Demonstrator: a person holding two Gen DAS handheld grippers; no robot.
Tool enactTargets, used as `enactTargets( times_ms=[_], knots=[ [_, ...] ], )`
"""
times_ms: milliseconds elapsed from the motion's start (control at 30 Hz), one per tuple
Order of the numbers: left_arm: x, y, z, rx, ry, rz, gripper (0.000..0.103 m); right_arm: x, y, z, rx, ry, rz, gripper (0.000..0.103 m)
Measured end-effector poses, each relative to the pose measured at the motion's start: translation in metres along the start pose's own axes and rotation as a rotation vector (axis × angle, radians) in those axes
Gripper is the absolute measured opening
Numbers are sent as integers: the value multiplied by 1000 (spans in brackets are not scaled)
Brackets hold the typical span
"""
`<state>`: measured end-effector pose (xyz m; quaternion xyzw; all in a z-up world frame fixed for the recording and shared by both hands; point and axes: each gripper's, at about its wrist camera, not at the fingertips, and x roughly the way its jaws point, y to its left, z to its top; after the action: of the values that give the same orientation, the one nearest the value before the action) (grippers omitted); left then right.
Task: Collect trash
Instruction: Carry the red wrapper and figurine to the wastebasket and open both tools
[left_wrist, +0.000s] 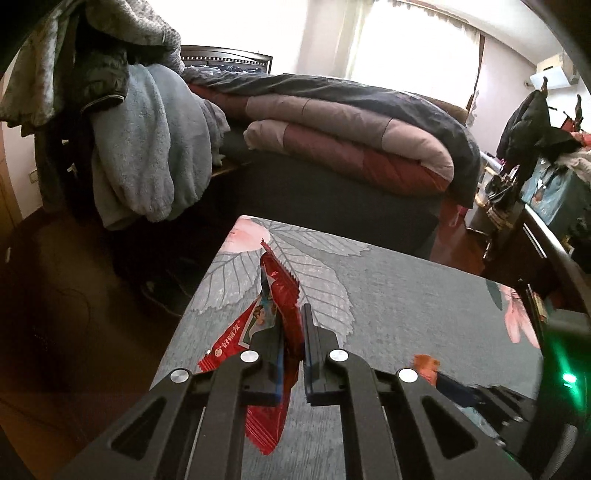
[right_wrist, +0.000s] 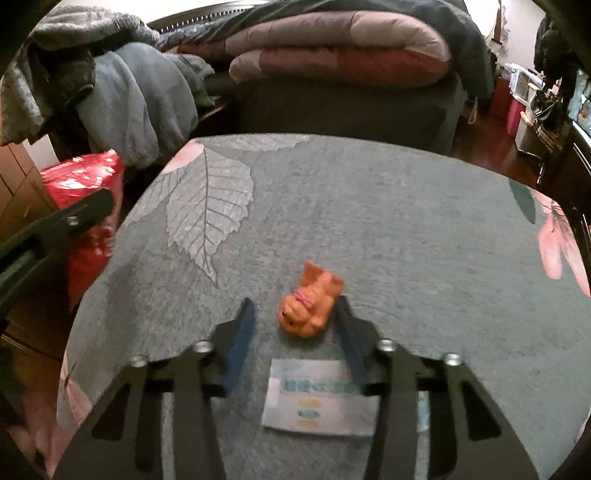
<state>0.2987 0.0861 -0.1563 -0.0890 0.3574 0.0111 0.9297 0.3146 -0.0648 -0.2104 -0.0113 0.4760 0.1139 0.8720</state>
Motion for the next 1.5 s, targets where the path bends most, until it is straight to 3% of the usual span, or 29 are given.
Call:
enactTargets(
  times_ms=[267, 567, 1033, 1500],
  knots=[
    [-15, -7, 1, 25, -11, -34, 8, -29, -9, -8, 4, -73, 11, 29],
    [-44, -53, -5, 83, -28, -123, 8, -96, -80, -52, 118, -151, -3, 29],
    [-66, -188, -44, 270, -1, -283, 8, -155, -181, -146, 266, -190, -83, 29],
    [-69, -335, -84, 460, 46, -452, 8, -203, -293, -213, 472, -255, -190, 29]
  ],
)
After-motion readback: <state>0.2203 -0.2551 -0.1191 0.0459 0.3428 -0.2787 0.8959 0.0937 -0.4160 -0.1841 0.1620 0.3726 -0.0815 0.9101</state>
